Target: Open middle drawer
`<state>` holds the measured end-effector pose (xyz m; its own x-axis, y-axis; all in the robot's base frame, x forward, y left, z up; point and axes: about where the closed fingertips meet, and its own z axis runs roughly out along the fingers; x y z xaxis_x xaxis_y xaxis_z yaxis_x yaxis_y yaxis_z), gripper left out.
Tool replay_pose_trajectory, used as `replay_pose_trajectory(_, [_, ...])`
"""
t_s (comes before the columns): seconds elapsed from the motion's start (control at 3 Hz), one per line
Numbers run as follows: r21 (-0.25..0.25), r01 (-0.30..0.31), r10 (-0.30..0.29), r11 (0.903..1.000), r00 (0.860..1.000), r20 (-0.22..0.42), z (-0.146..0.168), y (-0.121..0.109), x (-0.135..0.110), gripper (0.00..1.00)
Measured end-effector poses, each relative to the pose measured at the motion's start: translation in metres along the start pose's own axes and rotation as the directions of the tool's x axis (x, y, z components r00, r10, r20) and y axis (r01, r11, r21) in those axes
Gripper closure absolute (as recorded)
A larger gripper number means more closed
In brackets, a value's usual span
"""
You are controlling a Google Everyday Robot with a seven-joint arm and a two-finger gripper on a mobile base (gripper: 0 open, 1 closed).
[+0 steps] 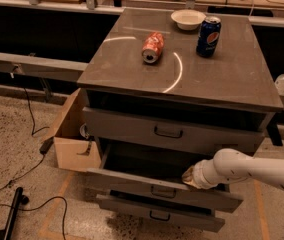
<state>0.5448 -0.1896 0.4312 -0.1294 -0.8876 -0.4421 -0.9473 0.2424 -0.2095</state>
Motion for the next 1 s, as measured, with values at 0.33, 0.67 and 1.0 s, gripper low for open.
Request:
replay_pose_trajectory(0.33, [-0.056,-0.002,0.001,0.9984,1.000,-0.016,-0.008,0.014,0.009,1.00])
replay_pose_trajectory(0.67, [-0.120,-0.009,0.007,0.9928,1.000,-0.017,-0.017,0.041,0.011,1.00])
replay_pose_trajectory(1.0, [-0.199,-0.026,0.021,0.9796,0.999,-0.026,-0.026,0.079,0.013,1.00])
